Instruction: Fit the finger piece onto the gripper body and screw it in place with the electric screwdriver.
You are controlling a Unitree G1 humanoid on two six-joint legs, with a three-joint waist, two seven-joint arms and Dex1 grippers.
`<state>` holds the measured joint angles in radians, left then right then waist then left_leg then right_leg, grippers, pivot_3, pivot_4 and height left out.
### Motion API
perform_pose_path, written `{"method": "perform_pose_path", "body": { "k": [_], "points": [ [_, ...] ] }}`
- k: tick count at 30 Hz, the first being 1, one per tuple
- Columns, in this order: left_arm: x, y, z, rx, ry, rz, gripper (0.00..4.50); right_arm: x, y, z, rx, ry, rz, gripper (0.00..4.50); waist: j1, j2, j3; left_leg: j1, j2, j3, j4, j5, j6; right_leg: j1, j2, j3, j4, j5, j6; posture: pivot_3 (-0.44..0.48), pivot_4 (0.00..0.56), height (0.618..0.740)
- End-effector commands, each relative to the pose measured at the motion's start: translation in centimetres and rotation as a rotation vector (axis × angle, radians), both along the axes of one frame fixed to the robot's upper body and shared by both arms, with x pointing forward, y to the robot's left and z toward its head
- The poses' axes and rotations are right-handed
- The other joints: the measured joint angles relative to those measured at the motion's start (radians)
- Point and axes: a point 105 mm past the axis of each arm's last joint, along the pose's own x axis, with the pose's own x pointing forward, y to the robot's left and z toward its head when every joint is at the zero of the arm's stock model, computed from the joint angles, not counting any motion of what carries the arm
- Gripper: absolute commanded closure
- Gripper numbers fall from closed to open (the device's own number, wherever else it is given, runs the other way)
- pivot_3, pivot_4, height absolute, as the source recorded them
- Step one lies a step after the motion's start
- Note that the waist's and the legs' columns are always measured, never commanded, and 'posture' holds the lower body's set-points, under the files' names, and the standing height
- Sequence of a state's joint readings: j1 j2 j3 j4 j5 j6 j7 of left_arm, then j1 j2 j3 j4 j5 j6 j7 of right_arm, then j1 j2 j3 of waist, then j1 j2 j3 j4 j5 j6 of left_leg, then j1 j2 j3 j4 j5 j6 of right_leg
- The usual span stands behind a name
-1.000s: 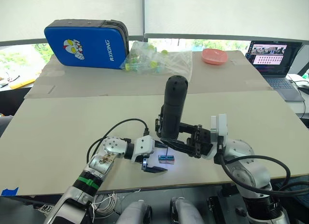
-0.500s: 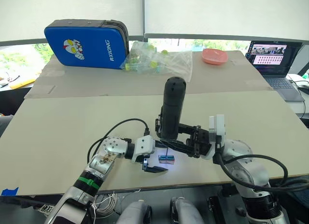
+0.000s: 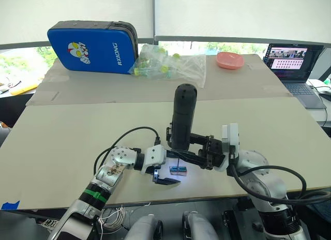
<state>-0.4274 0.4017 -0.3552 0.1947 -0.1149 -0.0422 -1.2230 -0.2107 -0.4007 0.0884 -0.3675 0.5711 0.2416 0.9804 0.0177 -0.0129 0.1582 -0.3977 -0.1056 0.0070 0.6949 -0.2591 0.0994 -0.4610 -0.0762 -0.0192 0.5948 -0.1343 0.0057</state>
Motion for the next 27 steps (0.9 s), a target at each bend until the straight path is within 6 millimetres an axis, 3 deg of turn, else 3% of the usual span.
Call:
{"method": "perform_pose_path", "body": {
  "k": [1,27],
  "points": [
    [0.16,-0.44,0.84,-0.017,-0.031,-0.009,0.00,-0.42,0.02,1.51,0.031,-0.081,0.002,2.60,0.000,0.000,0.000,0.000,0.000,0.000,0.000,0.000,0.000,0.000,0.000,0.000,0.000,0.000,0.000,0.000,0.150,0.740],
    [0.44,-0.36,0.90,-0.018,-0.033,0.004,0.00,-1.00,0.03,1.76,0.027,-0.023,0.027,2.60,0.000,0.000,0.000,0.000,0.000,0.000,0.000,0.000,0.001,0.000,0.000,0.000,0.000,0.000,0.000,0.000,0.150,0.740]
  ]
}}
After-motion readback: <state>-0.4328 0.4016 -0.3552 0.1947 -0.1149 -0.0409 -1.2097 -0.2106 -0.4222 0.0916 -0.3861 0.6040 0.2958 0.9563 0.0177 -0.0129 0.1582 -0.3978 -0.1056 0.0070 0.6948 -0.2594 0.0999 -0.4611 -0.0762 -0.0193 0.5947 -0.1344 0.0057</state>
